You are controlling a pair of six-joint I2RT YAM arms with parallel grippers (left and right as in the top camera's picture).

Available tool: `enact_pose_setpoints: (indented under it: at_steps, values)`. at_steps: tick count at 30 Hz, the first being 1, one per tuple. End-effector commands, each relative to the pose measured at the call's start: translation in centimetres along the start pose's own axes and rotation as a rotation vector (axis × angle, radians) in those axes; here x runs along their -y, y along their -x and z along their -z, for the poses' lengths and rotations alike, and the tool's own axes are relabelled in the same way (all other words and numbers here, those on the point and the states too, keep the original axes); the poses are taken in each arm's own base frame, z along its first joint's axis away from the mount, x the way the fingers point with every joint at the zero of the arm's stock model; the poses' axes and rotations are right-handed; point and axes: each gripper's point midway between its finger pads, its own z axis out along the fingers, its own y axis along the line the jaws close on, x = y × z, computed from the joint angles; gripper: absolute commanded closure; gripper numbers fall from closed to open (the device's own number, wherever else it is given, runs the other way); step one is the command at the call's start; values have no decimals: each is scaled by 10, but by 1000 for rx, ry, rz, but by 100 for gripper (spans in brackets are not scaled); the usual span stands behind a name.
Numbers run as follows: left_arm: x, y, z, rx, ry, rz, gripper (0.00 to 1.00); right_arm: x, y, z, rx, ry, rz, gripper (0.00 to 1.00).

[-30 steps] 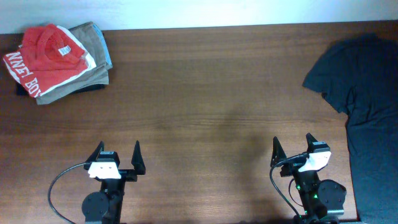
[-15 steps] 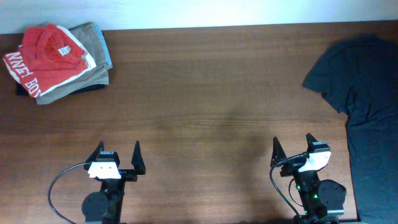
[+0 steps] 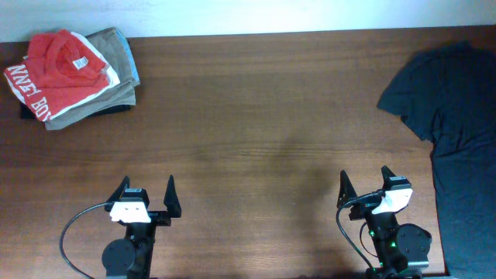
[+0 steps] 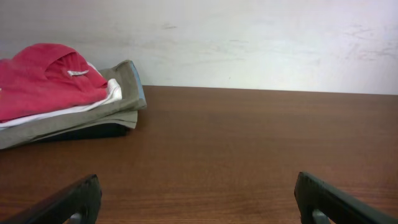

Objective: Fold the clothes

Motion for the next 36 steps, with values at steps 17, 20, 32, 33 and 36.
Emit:
enact_pose_setpoints:
  at_steps: [17, 20, 32, 33, 36]
  values:
    - [-2, -2, 0, -4, 7, -16, 1, -99, -13, 31, -210, 590, -465, 1]
    - [-2, -2, 0, -4, 8, -16, 1, -101, 3, 32, -143, 613, -442, 1]
    - [-2, -2, 0, -4, 7, -16, 1, -72, 130, 38, 309, 428, -280, 1]
    - [-2, -2, 0, -4, 8, -16, 1, -66, 137, 34, 314, 385, -252, 1]
    - [-2, -2, 0, -4, 8, -16, 1, -30, 147, 1, 202, 122, -105, 1]
